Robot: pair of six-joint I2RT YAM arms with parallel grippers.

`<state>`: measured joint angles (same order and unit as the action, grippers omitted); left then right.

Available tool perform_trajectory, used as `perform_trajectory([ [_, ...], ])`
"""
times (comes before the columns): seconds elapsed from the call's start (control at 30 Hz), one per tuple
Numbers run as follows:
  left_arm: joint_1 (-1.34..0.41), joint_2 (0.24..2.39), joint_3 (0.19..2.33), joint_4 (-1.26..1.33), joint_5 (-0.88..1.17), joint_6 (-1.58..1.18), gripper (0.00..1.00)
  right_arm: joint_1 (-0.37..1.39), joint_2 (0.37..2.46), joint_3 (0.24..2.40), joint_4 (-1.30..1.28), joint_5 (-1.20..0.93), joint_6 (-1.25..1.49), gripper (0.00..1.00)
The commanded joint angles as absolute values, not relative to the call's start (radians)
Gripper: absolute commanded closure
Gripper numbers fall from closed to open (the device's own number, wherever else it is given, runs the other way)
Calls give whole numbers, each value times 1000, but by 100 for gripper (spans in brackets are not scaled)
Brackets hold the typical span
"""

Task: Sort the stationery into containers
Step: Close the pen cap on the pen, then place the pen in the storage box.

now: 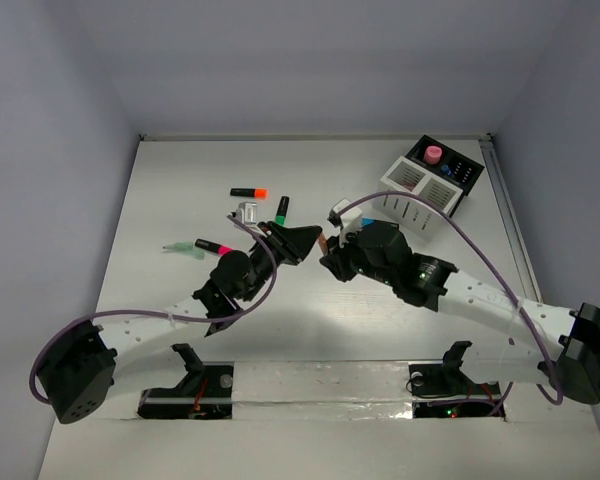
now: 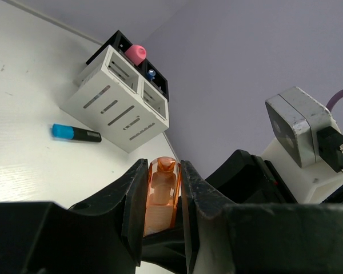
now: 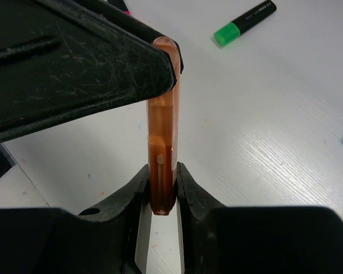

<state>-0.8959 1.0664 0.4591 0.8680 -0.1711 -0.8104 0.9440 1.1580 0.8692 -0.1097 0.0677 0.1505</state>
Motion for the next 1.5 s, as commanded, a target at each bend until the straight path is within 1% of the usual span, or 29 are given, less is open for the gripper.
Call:
perform_trajectory([
  [0.0,-982,1134,396,744,9,-857,100,934,1108,1052,163,49,98,100],
  [0.2,-991,1138,405,744,12,-853,100,913,1118,1100,133,8,101,100],
  [0.23,-991,1129,416,730,9,-847,100,913,1123,1094,135,-21,107,100],
  [0.37,-980,1063,460,661,-57,-793,100,913,1120,1010,179,-18,181,100],
  [0.4,-980,1055,469,646,-58,-784,100,913,1114,971,187,-17,195,93],
  [0.47,-937,1039,494,640,-49,-772,100,913,1095,936,199,-8,230,72],
  [0.5,-924,1035,503,637,-41,-759,100,913,1088,919,199,0,241,50],
  [0.53,-910,1034,523,634,-34,-752,100,913,1075,904,192,32,253,41],
  [0.57,-884,1031,534,630,-31,-744,100,913,1051,870,187,38,268,35],
  [0.6,-873,1032,544,629,-31,-726,100,913,1034,855,181,58,275,25],
  [0.7,-841,1052,590,629,-31,-704,100,913,948,779,138,107,302,15],
  [0.73,-841,1063,615,629,-34,-687,100,913,924,760,111,110,307,14],
  [0.87,-831,1135,673,655,-58,-658,100,913,818,663,3,139,356,12],
  [0.93,-821,1175,716,687,-61,-647,100,913,746,605,-84,221,377,12],
  [0.97,-821,1228,738,698,-61,-641,100,913,721,586,-103,256,403,12],
  [1.03,-812,1294,805,747,-51,-620,100,913,637,552,-158,391,442,18],
  [1.07,-811,1366,833,764,-43,-612,100,913,608,546,-172,432,458,22],
  [1.1,-811,1403,859,800,-37,-603,100,913,577,542,-182,510,481,43],
  [1.13,-811,1442,924,814,-26,-598,100,913,518,543,-196,541,491,68],
  [1.17,-811,1518,961,825,-23,-594,100,913,491,548,-202,563,495,87],
  [1.2,-811,1557,998,847,-15,-588,100,913,467,552,-207,595,494,100],
  [1.23,-811,1596,1068,860,-6,-571,100,913,444,560,-215,609,489,100],
  [1.3,-811,1707,1136,894,-6,-557,100,913,388,561,-224,636,480,100],
  [1.33,-811,1745,1217,893,4,-552,100,913,374,560,-236,647,480,100],
  [1.37,-811,1817,1259,887,23,-549,100,913,341,552,-242,652,488,100],
  [1.43,-811,1883,1337,888,28,-531,100,913,305,540,-256,652,492,100],
  [1.47,-811,1946,1415,884,22,-513,100,913,284,531,-258,644,494,100],
])
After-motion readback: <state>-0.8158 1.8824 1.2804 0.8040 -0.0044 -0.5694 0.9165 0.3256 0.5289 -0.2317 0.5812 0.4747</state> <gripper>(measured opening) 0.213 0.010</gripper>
